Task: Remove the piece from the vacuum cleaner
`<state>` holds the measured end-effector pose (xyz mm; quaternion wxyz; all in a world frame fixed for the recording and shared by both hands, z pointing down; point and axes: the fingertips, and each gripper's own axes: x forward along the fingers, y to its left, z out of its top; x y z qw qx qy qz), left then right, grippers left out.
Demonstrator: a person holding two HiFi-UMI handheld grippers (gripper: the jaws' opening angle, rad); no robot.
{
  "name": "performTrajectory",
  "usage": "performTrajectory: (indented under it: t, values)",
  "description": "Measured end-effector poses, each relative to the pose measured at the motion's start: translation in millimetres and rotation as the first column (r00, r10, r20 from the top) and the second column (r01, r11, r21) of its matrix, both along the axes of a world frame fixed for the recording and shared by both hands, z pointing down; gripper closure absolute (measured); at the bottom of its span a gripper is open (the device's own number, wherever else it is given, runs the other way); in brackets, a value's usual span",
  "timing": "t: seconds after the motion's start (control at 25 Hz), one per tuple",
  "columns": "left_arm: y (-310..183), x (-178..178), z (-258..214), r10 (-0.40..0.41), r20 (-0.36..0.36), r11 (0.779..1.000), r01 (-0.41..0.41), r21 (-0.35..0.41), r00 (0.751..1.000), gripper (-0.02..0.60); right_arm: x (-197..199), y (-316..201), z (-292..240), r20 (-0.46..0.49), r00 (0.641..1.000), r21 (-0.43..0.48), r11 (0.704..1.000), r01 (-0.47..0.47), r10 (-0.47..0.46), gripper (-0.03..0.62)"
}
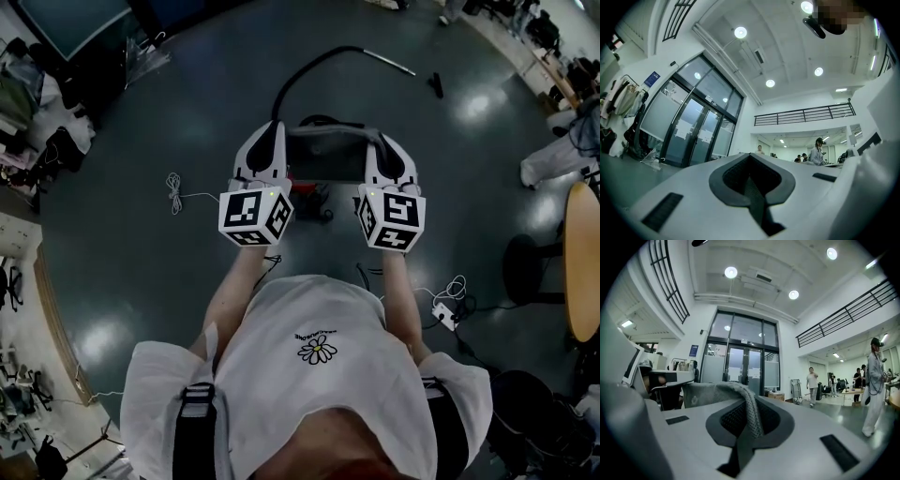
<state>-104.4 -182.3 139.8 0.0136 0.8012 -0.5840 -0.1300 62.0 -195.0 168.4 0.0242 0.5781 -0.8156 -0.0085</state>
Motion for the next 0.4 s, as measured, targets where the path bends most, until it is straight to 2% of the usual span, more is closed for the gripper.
performTrajectory:
  t: [0.4]
  values:
    - [-14,9,-8,0.01,0.009,1.0,-0.01,0.004,1.0,0.58,9,-12,-12,-0.004,1.0,0.021,1.0,-0.011,0.011,0.569]
